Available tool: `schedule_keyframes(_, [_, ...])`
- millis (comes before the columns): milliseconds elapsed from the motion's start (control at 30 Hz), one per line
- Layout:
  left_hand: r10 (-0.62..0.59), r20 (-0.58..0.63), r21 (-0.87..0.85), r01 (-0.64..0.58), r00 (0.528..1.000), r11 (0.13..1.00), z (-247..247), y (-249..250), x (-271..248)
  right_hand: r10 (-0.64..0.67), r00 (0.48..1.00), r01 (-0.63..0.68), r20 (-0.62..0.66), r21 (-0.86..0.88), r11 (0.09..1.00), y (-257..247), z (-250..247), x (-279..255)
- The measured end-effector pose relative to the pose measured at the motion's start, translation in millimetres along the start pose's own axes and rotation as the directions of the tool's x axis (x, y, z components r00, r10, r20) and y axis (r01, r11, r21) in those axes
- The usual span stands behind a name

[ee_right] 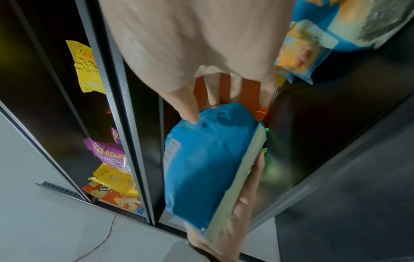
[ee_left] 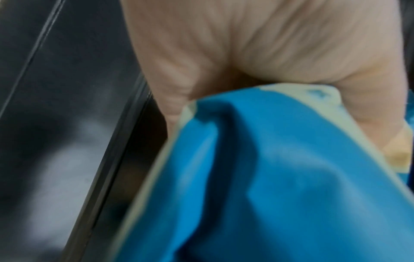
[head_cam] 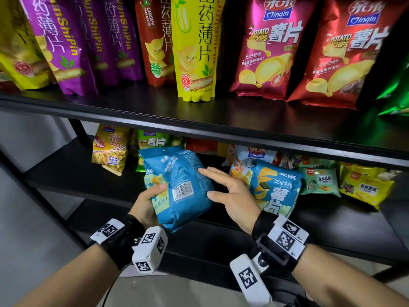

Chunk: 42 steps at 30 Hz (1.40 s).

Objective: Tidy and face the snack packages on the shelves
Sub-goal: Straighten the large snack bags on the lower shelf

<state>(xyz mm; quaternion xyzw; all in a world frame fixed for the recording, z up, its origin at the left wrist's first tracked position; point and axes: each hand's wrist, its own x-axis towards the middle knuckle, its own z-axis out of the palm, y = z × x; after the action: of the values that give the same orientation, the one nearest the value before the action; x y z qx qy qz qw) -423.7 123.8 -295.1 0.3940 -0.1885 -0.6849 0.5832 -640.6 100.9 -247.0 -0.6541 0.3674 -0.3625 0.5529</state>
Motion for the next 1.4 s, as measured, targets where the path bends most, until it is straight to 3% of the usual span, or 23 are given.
schedule_keyframes(100, [0.026,0.041,0.01,-0.026,0.999,1.0,7.1,-1.0,-5.4,0.006,0.999,-0.004,0.038,-0.07,0.998,10.3,2.1,0.8])
schedule_keyframes(200, [0.139,0.061,0.121,-0.145,0.988,0.982,18.2,-9.9,-3.9,0.001,0.996,0.014,0.085,-0.178,0.984,15.2,9.7,3.2])
schedule_keyframes(300, [0.29,0.065,0.316,-0.295,0.955,0.902,37.4,-28.8,-2.0,0.072,0.987,-0.077,0.144,0.024,0.997,19.7,23.7,3.8])
schedule_keyframes(367, [0.361,0.086,0.338,-0.368,0.929,0.866,51.0,-39.5,-3.2,0.104,0.989,-0.12,0.106,0.153,0.981,20.1,25.8,9.4])
schedule_keyframes(433, [0.374,0.132,0.359,-0.396,0.918,0.845,58.6,-43.3,-6.2,0.12,0.99,-0.135,0.069,0.298,0.945,18.3,23.7,16.6])
schedule_keyframes(533, [0.343,0.262,0.47,-0.43,0.902,0.771,62.2,-29.3,-10.0,0.228,0.973,-0.204,-0.038,0.321,0.925,13.8,14.8,24.5])
schedule_keyframes(600, [0.368,0.212,0.432,-0.425,0.905,0.795,58.4,-13.6,-7.8,0.378,0.923,-0.327,-0.069,0.378,0.866,13.6,4.7,28.6])
schedule_keyframes(667, [0.444,0.059,0.483,-0.415,0.894,0.771,51.4,3.8,-3.9,0.495,0.868,-0.451,0.039,0.481,0.752,12.7,-6.2,31.1])
schedule_keyframes(733, [0.477,-0.057,0.559,-0.368,0.877,0.743,41.8,16.1,-0.3,0.53,0.828,-0.53,0.182,0.562,0.635,13.2,-16.0,33.0])
schedule_keyframes(800, [0.33,-0.082,0.555,-0.232,0.94,0.799,37.3,20.6,-1.1,0.502,0.825,-0.537,0.259,0.636,0.554,17.5,-21.2,33.2])
schedule_keyframes(867, [0.073,-0.023,0.555,-0.048,0.997,0.831,32.5,21.7,-2.4,0.455,0.838,-0.53,0.301,0.645,0.55,19.9,-20.6,32.2])
schedule_keyframes(933, [-0.099,0.096,0.478,0.041,0.99,0.878,30.7,21.8,-1.3,0.439,0.844,-0.533,0.308,0.574,0.621,20.7,-19.1,30.5])
schedule_keyframes(1000, [-0.108,0.176,0.412,0.026,0.979,0.911,30.0,21.1,2.1,0.444,0.847,-0.53,0.291,0.496,0.687,23.1,-19.0,29.2])
schedule_keyframes(1100, [0.008,0.204,0.434,-0.098,0.979,0.896,23.1,10.6,15.3,0.43,0.896,-0.442,0.111,0.325,0.836,28.3,-16.0,27.7])
schedule_keyframes(1167, [0.121,0.133,0.418,-0.166,0.984,0.893,16.0,4.0,28.2,0.4,0.916,-0.391,-0.031,0.16,0.907,26.8,-15.0,26.1])
schedule_keyframes(1233, [0.232,0.061,0.396,-0.237,0.971,0.887,7.0,2.2,42.0,0.272,0.941,-0.289,-0.201,-0.058,0.956,26.1,-20.4,20.6])
schedule_keyframes(1267, [0.276,0.033,0.404,-0.266,0.96,0.875,3.9,3.1,48.7,0.143,0.94,-0.207,-0.311,-0.183,0.961,26.7,-25.7,16.5])
schedule_keyframes(1300, [0.318,0.01,0.421,-0.292,0.948,0.859,1.5,5.4,55.2,-0.017,0.906,-0.116,-0.422,-0.287,0.951,26.0,-32.5,10.9])
schedule_keyframes(1367, [0.398,-0.026,0.456,-0.343,0.917,0.821,0.0,10.9,69.8,-0.275,0.756,0.034,-0.593,-0.385,0.922,28.3,-48.2,-1.8])
schedule_keyframes(1400, [0.421,-0.031,0.477,-0.357,0.906,0.803,0.4,13.1,78.0,-0.331,0.679,0.069,-0.655,-0.391,0.918,32.8,-56.6,-7.6])
